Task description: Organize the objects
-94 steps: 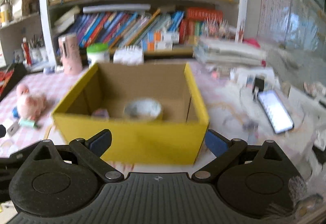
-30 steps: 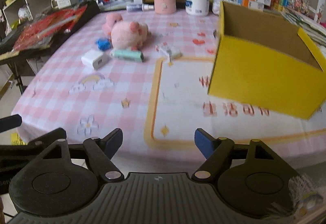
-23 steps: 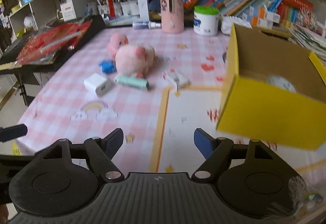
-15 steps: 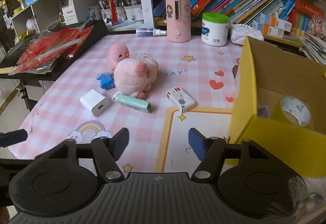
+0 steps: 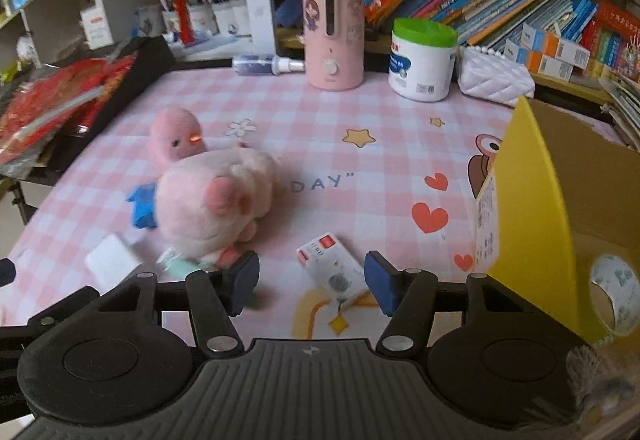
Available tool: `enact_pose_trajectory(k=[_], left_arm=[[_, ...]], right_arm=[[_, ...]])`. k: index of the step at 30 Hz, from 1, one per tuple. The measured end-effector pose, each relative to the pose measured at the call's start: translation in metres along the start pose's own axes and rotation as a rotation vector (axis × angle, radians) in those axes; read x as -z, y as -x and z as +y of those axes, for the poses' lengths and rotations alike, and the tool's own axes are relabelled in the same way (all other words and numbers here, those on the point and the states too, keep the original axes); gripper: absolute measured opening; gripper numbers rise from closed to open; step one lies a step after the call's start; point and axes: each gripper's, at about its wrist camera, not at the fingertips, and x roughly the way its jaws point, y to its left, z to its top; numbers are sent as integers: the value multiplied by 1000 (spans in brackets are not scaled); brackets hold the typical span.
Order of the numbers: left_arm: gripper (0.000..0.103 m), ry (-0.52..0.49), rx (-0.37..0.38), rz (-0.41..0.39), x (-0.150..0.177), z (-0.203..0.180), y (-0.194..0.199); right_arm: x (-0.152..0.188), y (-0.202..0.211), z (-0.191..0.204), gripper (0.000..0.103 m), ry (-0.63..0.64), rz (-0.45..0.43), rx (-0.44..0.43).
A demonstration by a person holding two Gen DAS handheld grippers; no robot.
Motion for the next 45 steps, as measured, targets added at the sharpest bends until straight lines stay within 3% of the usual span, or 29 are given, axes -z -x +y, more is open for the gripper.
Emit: enact_pose_trajectory(k=[10,12,16,18,21,24,37,45], left_arm=[[94,-32,-17,84,-5,-9,-52],[90,-29,-18,104,-4,-9,-59],[88,-6,-16,123,-3,-8,-67],[84,13,-10,125,-4,-7,-68],[65,32,21,121,-5,-6,-67],[65,35,15,130,-7,-7,-65],[64,163,34,45,-8,15,-3],[64,166,98,-11,-7,16,36]], right_arm=[[-4,-42,-9,58,-8,111,23],[-3,-49,-11,59,-12,136,19],[-3,-52,-11,57,8,134,8],[-2,-52,-11,47,12,125,11],[-2,-52,-11,31,30,109,9],[-3,-51,-12,28,36,107,-5],[-10,-9,-6,28,29,25,-128],[-1,29,-7,28,46,-6,-156]])
